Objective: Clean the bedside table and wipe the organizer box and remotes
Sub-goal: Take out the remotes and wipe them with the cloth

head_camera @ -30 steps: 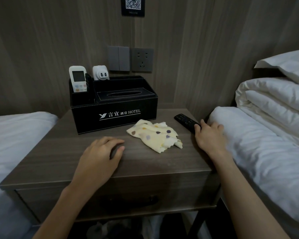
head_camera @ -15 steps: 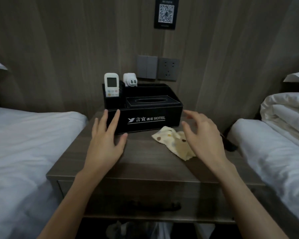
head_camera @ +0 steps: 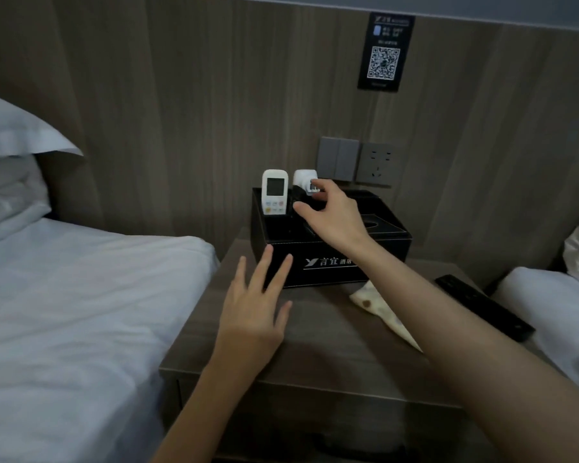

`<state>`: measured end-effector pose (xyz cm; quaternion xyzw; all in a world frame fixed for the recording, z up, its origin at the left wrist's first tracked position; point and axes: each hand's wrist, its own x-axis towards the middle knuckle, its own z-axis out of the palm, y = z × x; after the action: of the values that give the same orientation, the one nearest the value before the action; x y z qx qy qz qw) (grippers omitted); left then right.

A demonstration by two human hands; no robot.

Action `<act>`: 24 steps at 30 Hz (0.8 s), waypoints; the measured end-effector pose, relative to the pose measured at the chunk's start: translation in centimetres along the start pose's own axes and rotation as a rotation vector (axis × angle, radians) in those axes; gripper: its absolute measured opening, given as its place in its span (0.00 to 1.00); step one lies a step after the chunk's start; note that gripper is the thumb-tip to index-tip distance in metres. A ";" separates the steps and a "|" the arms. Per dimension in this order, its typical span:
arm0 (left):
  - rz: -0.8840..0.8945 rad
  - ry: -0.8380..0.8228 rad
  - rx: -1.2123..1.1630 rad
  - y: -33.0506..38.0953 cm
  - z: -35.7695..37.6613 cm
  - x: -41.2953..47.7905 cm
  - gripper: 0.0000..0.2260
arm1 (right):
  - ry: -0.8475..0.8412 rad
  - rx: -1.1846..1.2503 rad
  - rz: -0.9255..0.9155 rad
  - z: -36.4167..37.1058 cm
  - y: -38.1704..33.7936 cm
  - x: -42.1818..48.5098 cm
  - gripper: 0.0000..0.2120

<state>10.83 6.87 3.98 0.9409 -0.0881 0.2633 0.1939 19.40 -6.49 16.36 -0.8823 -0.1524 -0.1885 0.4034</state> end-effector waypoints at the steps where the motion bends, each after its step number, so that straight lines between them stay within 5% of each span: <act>1: 0.007 0.008 0.004 -0.1 0.1 0.0 0.31 | -0.013 0.010 0.018 0.6 0.0 0.6 0.27; 7: -0.016 0.007 -0.032 -0.2 0.3 0.1 0.30 | 0.041 -0.006 -0.016 2.1 0.5 1.4 0.12; 16: -0.075 0.047 -0.135 1.0 -0.9 -0.2 0.25 | 0.287 0.415 -0.180 -5.4 -3.3 -0.3 0.10; 24: -0.180 0.158 -0.770 4.8 -3.0 -1.0 0.16 | 0.107 0.391 -0.160 -8.8 -1.8 -7.1 0.07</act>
<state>7.32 3.76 7.30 0.7803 -0.0823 0.2647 0.5606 10.56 -12.94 19.64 -0.7613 -0.2339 -0.2333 0.5580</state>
